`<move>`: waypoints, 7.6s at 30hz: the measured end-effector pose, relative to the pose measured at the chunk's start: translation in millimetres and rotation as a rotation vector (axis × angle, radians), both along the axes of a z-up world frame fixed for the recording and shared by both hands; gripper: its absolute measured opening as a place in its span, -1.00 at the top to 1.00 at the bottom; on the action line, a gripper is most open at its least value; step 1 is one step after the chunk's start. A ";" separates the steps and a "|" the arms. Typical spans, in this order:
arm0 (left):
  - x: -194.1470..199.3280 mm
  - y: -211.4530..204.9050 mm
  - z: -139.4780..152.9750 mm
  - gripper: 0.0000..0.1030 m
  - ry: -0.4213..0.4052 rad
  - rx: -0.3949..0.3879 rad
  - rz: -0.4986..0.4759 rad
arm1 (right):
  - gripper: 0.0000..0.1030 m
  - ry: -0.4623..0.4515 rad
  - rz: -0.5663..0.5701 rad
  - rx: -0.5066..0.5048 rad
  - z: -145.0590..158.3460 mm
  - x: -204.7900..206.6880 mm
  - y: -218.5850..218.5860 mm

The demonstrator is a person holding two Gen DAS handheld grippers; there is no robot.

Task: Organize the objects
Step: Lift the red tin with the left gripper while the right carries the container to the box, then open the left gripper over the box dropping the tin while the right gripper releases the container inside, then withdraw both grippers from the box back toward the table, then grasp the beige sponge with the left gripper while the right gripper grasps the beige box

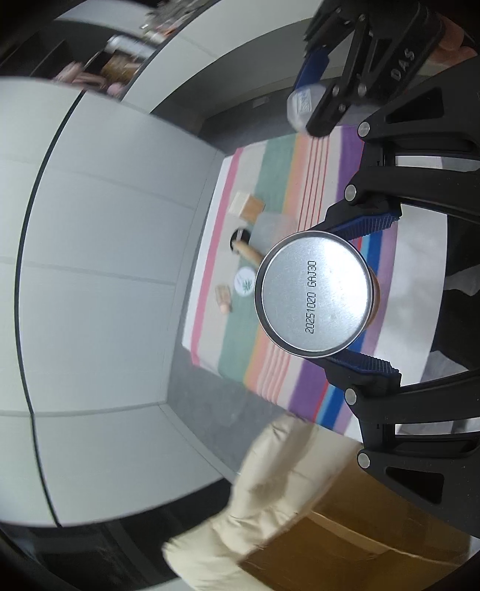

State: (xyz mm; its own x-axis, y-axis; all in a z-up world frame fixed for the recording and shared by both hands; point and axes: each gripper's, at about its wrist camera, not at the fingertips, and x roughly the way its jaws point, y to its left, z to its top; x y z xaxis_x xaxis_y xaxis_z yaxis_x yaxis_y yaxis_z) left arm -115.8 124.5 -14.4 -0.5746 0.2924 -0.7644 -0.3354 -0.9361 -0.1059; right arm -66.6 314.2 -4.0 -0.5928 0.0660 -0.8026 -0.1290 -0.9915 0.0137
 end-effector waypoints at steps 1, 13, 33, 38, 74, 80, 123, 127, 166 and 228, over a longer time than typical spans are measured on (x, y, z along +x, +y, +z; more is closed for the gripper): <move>-3.7 -7.2 -2.2 -0.05 -0.021 0.016 0.019 | -0.17 0.002 0.002 -0.007 -0.2 -0.8 -0.9; -17.0 -49.7 -6.0 -0.05 -0.010 0.009 0.084 | -0.17 -0.002 0.050 -0.031 -10.8 -28.5 -28.0; -13.7 -140.4 2.6 -0.05 0.031 -0.013 0.211 | -0.17 0.037 0.193 -0.044 0.3 -55.8 -120.4; -12.4 -168.8 3.1 -0.05 0.041 -0.027 0.253 | -0.17 0.049 0.236 -0.043 3.9 -61.1 -148.6; 31.3 -350.9 -3.4 -0.59 0.018 -0.069 0.575 | -0.17 0.042 0.603 -0.040 -2.0 -55.3 -361.9; 48.9 -376.3 9.1 -1.00 0.085 -0.132 0.700 | -0.18 0.037 0.633 -0.032 -6.1 -54.5 -387.2; 24.5 -359.3 -3.6 -1.00 0.039 -0.114 0.659 | -1.00 0.090 0.511 -0.019 -6.3 -66.3 -347.6; 17.4 -342.1 -4.9 -1.00 0.043 -0.117 0.622 | -1.00 0.097 0.487 -0.015 -5.1 -68.0 -331.9; -24.8 -158.7 -8.3 -1.00 0.058 -0.112 0.306 | -1.00 0.091 0.211 0.012 -7.2 -60.1 -150.7; -164.0 172.9 -179.3 -0.29 -0.069 -0.149 -0.142 | -1.00 -0.039 -0.135 0.041 -156.0 -138.8 143.6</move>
